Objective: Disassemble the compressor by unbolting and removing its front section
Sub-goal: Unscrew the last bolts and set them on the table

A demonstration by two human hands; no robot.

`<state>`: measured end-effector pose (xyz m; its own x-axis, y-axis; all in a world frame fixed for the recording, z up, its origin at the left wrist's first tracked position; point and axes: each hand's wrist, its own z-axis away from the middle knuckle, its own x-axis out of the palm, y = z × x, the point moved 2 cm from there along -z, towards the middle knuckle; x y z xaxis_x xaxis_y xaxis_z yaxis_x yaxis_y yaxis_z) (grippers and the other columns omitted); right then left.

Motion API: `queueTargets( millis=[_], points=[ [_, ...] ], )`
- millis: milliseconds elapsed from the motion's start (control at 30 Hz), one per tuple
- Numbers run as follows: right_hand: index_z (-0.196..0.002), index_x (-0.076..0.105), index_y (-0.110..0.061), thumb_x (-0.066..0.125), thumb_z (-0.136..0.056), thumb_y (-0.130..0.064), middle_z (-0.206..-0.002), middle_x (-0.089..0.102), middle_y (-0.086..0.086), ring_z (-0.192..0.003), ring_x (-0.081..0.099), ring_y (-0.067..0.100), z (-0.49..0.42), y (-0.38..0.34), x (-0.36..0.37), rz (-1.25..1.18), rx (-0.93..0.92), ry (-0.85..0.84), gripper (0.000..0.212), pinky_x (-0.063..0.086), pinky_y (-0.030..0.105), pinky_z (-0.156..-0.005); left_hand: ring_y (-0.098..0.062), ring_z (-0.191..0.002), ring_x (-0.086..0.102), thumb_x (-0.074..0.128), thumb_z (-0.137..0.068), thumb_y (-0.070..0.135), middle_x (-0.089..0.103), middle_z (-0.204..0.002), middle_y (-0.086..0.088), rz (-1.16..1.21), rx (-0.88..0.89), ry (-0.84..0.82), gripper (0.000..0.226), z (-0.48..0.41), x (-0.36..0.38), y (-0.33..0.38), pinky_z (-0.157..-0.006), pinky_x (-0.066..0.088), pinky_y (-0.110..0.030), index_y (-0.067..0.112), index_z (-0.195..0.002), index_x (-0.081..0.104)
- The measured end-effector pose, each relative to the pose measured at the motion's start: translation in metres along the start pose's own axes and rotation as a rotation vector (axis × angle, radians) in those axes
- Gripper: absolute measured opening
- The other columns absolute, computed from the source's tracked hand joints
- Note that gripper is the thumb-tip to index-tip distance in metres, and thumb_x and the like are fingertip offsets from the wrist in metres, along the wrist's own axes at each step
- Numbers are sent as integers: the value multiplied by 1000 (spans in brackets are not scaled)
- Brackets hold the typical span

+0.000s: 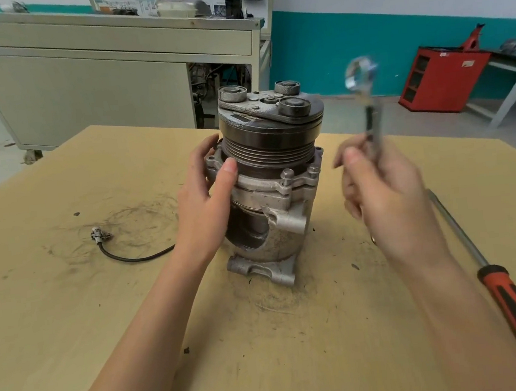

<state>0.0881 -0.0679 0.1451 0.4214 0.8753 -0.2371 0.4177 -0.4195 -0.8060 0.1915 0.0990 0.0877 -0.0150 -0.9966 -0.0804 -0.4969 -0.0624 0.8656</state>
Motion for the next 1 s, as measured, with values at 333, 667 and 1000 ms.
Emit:
queueTargets(
  millis=[333, 667, 1000],
  points=[
    [-84, 63, -17, 66, -86, -24, -46, 43, -15, -44, 38, 5, 1, -8, 26, 318, -189, 50, 8, 34, 17, -48, 10, -112, 53, 42, -81, 61, 56, -122, 23, 3, 9, 10, 55, -1, -1, -1, -89, 42, -10, 40, -132, 43],
    [-74, 61, -27, 66, -85, -21, -42, 36, -13, -42, 32, 4, -12, -19, 16, 179, -187, 97, 14, 35, 19, -49, 13, -110, 52, 42, -81, 61, 55, -118, 29, 8, 5, 8, 52, -1, -1, 0, -87, 41, -4, 43, -130, 42],
    [-73, 63, -27, 68, -83, -27, -37, 30, -12, -40, 27, 5, -10, 31, -49, 327, 103, 152, 11, 33, 25, -58, 9, -110, 53, 42, -80, 62, 58, -120, 19, 8, 1, 6, 57, -1, 0, -2, -87, 42, -6, 39, -132, 44]
  ],
)
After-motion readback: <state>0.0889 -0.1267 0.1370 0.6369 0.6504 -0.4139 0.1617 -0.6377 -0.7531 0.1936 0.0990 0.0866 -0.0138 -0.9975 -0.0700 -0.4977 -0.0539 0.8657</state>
